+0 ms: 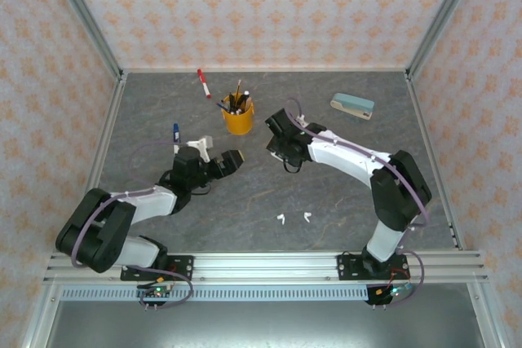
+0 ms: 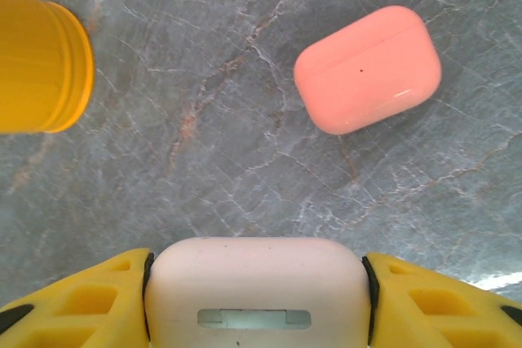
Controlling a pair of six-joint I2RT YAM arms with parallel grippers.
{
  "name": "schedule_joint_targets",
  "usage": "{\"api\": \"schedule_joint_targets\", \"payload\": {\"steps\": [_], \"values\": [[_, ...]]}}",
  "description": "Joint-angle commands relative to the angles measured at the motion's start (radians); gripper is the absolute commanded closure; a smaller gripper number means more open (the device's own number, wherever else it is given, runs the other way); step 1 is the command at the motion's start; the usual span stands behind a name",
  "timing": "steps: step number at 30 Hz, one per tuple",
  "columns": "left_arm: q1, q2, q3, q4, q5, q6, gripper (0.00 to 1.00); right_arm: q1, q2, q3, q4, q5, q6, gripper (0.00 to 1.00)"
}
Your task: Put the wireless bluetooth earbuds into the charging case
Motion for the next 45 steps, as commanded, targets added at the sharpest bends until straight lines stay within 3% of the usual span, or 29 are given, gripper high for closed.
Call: {"api": "schedule_joint_targets", "payload": {"steps": [1, 6, 13, 45], "values": [[-0.074, 0.049, -0.011, 0.279, -0.072, -0.015, 0.01, -0.015, -0.039, -0.009, 0.065, -0.044, 0.05, 0.46], [-0.18, 0.152, 0.002, 0.463, -0.149, -0.023, 0.08, -0.037, -0.041, -0.017, 0.115, -0.1, 0.091, 0.46], [-0.247, 0.227, 0.063, 0.522, -0.209, -0.024, 0.19, -0.063, -0.045, -0.034, 0.167, -0.159, 0.144, 0.46], [-0.263, 0.436, 0.215, 0.589, -0.228, -0.05, 0.44, -0.077, -0.056, -0.073, 0.231, -0.247, 0.199, 0.46]]}}
